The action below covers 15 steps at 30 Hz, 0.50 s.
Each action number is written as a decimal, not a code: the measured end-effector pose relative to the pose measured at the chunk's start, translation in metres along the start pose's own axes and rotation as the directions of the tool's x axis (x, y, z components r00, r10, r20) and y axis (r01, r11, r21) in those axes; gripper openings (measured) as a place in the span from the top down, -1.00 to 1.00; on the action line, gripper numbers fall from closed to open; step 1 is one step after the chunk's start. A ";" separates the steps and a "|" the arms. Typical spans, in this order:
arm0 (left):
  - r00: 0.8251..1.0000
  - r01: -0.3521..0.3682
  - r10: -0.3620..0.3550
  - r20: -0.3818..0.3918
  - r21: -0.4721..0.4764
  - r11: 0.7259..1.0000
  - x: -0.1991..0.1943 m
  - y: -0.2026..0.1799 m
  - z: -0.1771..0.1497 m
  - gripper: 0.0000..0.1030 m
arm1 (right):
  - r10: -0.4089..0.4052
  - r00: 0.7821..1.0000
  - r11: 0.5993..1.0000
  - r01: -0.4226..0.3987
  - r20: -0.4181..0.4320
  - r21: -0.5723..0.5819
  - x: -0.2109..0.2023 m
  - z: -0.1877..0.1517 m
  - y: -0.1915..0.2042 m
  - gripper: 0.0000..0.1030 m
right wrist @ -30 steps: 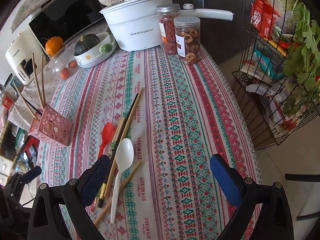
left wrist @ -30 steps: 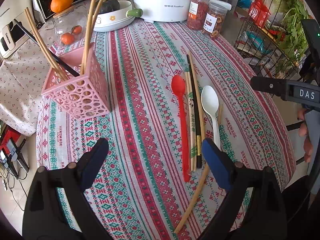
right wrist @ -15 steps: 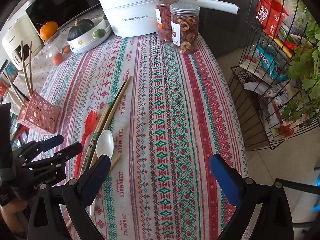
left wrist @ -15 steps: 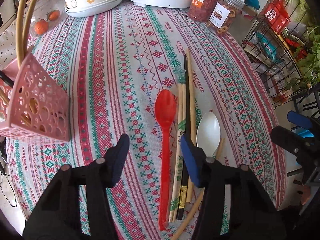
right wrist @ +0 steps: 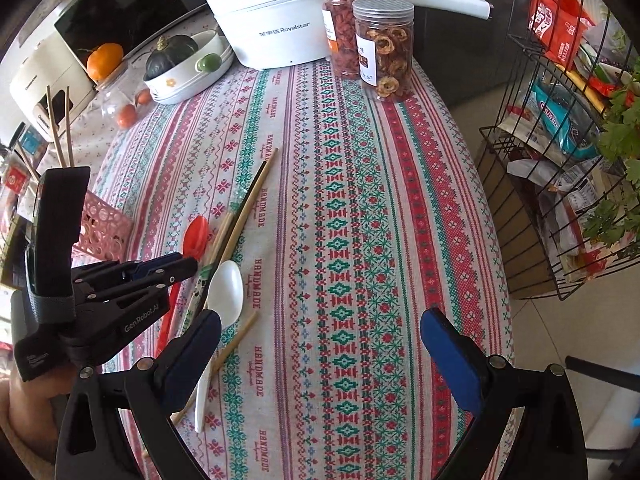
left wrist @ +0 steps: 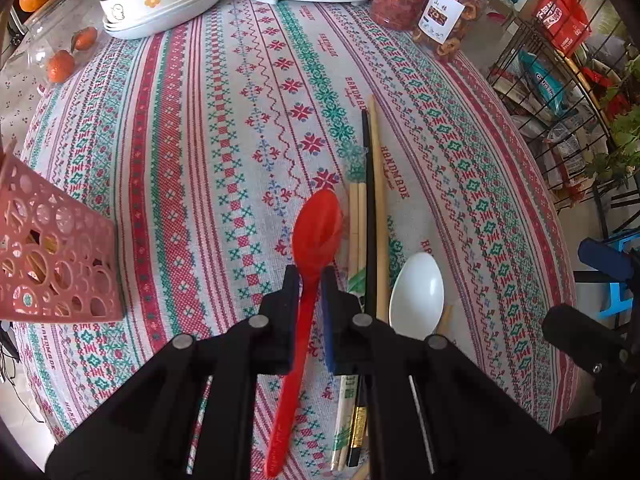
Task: Organize utensils
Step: 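Grasp the red spoon with the left gripper while the right gripper grasps the white spoon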
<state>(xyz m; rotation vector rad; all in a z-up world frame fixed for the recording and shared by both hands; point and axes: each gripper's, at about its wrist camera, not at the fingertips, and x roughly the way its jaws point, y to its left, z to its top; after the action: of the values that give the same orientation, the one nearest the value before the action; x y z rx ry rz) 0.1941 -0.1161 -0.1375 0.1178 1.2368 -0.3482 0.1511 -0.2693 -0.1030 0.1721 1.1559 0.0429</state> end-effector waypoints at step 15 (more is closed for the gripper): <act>0.938 0.098 -0.104 0.331 0.033 0.995 -0.116 0.036 -0.056 0.80 | 0.133 0.991 0.989 -0.134 -0.030 -0.060 0.030 0.005 0.046 -0.86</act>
<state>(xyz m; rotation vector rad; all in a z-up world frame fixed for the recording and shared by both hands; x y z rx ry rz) 0.1220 -0.0445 -0.0502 0.0075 0.9064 -0.4484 0.1705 -0.2209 -0.1214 0.1947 1.1664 0.1995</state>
